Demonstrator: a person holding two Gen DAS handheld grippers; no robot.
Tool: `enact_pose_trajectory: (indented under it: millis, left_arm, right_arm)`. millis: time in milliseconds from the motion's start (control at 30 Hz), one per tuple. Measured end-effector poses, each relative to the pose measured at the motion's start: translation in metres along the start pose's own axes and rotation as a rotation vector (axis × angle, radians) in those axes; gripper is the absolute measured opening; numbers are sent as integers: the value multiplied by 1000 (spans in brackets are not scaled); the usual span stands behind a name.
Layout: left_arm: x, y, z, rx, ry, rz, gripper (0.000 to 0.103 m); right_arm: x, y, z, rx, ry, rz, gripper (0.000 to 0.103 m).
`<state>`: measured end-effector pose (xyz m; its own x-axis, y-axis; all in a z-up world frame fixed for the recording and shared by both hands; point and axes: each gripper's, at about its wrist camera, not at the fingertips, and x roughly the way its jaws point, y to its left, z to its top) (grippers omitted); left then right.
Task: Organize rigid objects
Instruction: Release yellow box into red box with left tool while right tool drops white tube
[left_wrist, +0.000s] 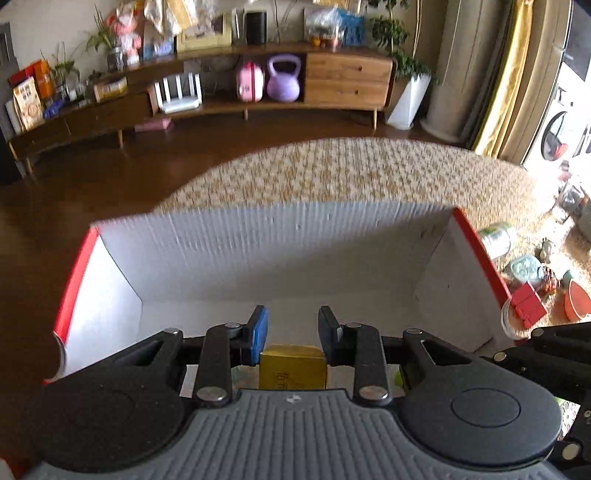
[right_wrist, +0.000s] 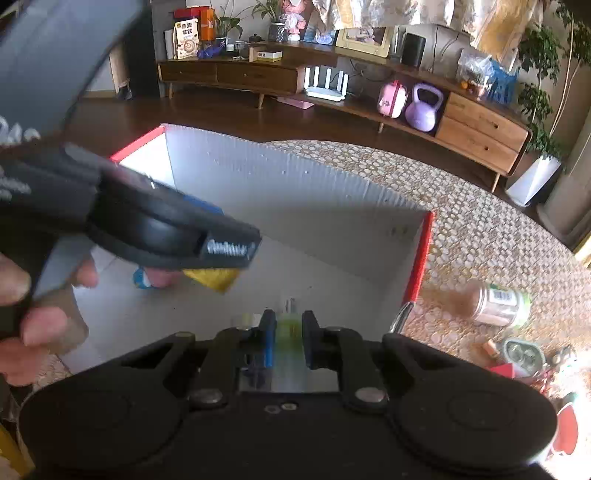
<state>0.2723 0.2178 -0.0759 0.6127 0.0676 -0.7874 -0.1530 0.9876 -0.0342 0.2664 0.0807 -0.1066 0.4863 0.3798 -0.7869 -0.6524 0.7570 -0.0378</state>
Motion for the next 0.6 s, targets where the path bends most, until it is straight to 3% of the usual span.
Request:
enact_pose_trajectory:
  millis: [333, 467, 600]
  left_arm:
    - [12, -2, -12, -2, 172, 1, 30]
    - [14, -2, -13, 2, 206, -1, 29]
    - [8, -3, -10, -1, 189, -6, 29]
  right_arm:
    - [-25, -14, -8, 41, -42, 39, 24]
    - [-47, -22, -15, 57, -72, 75, 27]
    - [-65, -28, -25, 68, -88, 97, 31]
